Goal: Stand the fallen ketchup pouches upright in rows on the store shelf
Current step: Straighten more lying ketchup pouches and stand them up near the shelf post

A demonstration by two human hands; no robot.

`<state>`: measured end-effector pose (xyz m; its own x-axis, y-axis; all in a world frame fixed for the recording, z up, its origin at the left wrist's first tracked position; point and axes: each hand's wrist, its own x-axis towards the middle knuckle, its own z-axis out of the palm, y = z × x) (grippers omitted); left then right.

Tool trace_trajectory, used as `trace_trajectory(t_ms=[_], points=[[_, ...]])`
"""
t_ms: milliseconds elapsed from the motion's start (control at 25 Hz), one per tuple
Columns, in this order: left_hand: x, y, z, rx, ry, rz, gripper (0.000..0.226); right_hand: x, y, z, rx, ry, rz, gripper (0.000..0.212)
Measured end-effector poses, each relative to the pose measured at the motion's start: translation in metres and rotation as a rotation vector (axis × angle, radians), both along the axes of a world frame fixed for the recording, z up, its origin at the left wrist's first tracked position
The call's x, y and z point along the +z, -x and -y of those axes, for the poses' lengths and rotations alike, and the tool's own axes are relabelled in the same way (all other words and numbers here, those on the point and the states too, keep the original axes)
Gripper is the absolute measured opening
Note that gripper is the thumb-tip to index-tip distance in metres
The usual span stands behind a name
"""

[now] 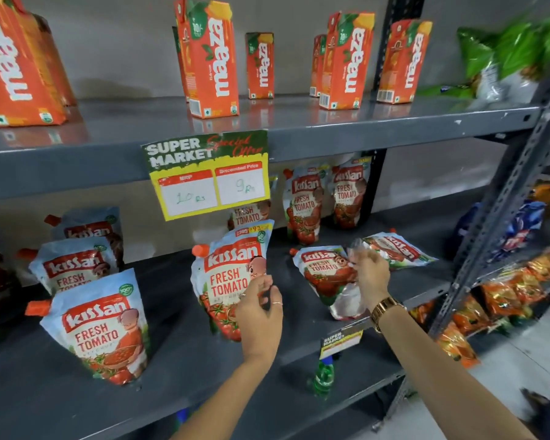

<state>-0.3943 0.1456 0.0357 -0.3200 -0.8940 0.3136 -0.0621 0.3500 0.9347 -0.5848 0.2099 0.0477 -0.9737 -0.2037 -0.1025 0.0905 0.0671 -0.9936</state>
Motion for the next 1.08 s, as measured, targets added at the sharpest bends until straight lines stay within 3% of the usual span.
trace_trajectory(t_ms=[80, 320, 520, 600, 680, 760, 920, 1080], points=[[-0.003, 0.02, 0.001, -0.053, -0.023, 0.057, 0.026, -0.007, 0.015, -0.01, 0.037, -0.171, 0.047, 0.046], [-0.019, 0.1, 0.011, -0.096, -0.428, 0.325, 0.055, -0.047, 0.067, -0.006, 0.344, -0.259, 0.201, 0.029], [-0.034, 0.141, 0.01, -0.06, -0.777, 0.177, 0.064, -0.075, 0.081, 0.0, 0.485, -0.154, 0.307, 0.006], [-0.036, 0.159, -0.006, 0.109, -0.822, 0.064, 0.046, -0.086, 0.098, 0.006, 0.656, -0.179, 0.307, 0.004], [-0.039, 0.153, -0.001, 0.124, -0.828, 0.017, 0.033, -0.077, 0.086, 0.016, 0.68, -0.178, 0.302, 0.004], [-0.044, 0.152, -0.002, 0.218, -0.817, -0.034, 0.035, -0.06, 0.081, 0.022, 0.764, -0.169, 0.292, 0.005], [-0.046, 0.153, -0.005, 0.193, -0.851, -0.121, 0.032, -0.041, 0.082, 0.013, 0.854, -0.068, 0.33, 0.012], [-0.035, 0.148, -0.02, 0.131, -0.679, -0.25, 0.045, -0.034, 0.08, 0.004, 0.899, 0.023, 0.245, 0.023]])
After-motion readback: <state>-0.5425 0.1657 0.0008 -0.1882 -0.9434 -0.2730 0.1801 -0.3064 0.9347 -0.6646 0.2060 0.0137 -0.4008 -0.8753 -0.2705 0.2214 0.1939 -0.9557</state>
